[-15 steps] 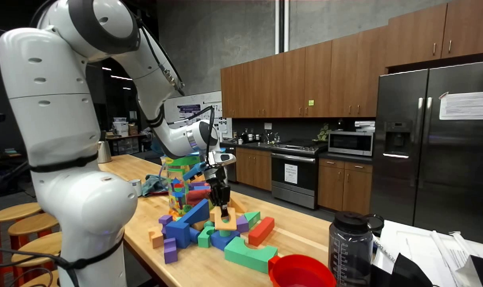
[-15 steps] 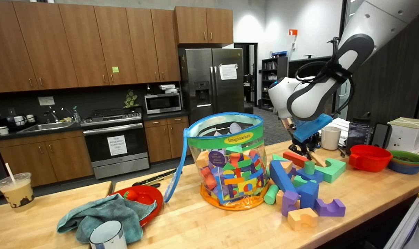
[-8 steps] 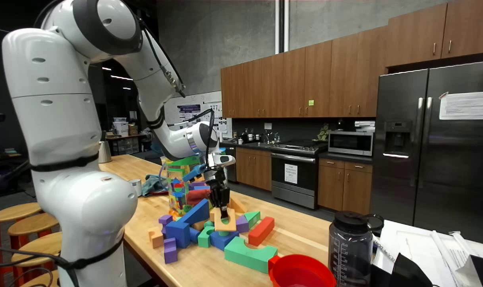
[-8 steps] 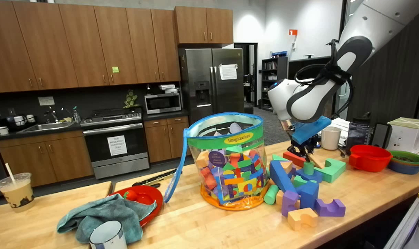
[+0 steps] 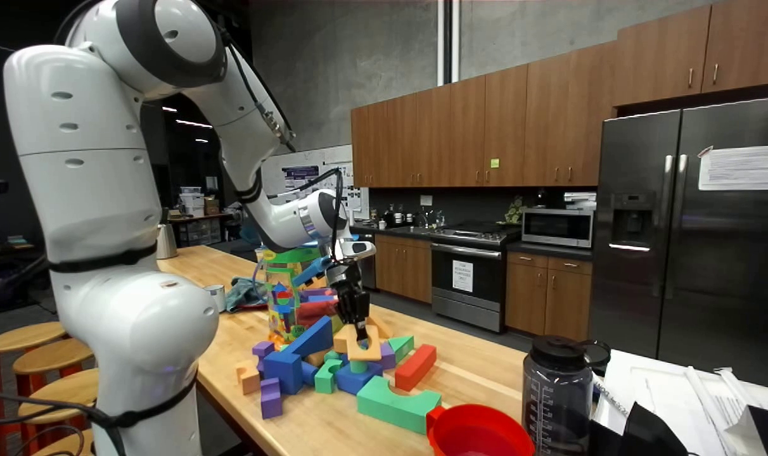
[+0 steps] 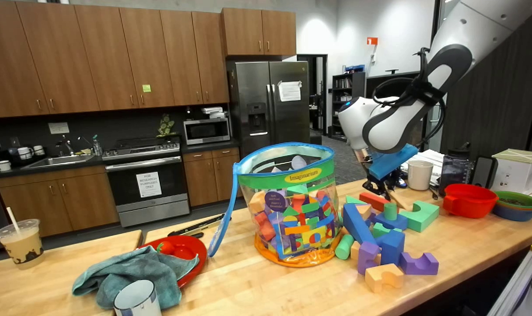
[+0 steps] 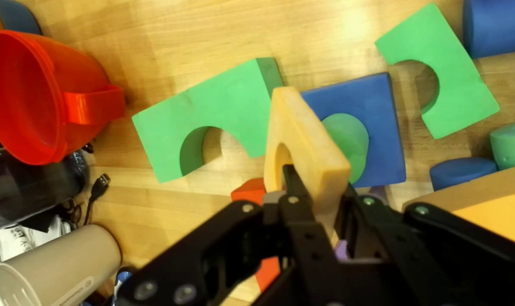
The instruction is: Pick the block with a circle in the middle and place it on the block with a stacking stand
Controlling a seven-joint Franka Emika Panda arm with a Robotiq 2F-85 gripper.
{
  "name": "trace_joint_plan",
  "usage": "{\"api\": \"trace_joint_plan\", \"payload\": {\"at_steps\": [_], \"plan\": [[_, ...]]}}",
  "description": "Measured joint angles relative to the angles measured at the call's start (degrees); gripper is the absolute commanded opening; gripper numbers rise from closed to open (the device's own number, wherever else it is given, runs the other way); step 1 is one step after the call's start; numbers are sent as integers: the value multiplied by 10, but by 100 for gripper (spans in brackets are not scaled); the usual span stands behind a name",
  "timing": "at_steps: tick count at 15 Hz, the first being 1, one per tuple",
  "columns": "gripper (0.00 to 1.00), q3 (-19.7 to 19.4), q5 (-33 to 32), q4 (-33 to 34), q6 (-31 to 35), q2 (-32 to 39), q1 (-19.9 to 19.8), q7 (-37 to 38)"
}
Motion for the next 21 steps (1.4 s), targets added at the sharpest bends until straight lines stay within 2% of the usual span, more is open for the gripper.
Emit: {"api": "trace_joint_plan", "payload": {"at_steps": [17,18,19,21], "plan": [[5,1,1,13,1,30,1,-1],[44,1,1,13,1,32,1,-1],[45,1,1,13,1,33,1,-1],[56,1,1,14,2,36,2,-1]]}}
